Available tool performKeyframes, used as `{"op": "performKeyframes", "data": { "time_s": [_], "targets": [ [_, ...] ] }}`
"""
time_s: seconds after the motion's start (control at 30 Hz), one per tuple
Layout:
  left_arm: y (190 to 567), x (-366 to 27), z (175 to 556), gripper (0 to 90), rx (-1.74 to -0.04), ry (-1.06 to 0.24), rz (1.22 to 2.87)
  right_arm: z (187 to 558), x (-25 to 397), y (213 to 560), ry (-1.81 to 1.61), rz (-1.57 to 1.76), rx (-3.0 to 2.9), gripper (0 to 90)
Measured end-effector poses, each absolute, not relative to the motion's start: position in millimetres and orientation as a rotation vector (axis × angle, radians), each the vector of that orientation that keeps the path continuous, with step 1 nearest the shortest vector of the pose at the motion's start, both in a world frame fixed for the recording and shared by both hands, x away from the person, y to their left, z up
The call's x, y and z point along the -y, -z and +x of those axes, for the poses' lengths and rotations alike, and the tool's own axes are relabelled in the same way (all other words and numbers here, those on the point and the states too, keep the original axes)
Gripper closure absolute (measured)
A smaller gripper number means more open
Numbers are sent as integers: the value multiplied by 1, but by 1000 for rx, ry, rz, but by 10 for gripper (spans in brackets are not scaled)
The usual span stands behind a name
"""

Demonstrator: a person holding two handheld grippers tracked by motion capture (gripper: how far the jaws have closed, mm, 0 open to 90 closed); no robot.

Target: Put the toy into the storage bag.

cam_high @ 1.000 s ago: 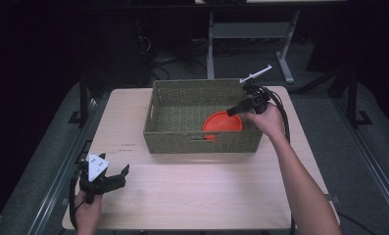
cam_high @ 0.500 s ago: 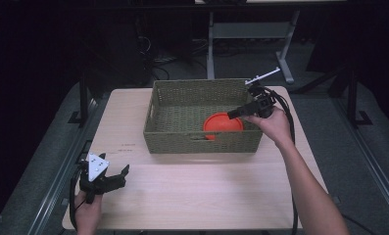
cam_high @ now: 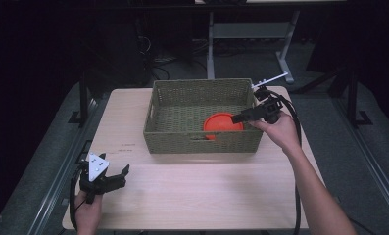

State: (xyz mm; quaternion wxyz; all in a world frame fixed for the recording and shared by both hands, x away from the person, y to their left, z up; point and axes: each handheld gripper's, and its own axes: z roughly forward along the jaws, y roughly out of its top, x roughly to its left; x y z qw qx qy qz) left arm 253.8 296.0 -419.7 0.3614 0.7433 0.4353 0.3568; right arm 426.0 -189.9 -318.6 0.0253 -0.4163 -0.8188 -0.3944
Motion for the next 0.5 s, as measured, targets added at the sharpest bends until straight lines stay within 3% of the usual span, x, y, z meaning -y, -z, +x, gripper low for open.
{"op": "performKeyframes", "data": {
  "time_s": [0.5],
  "targets": [
    [420, -296, 253, 128, -1121, -920, 1915, 396, 203, 319, 1275, -1220, 2535, 297]
  ]
}}
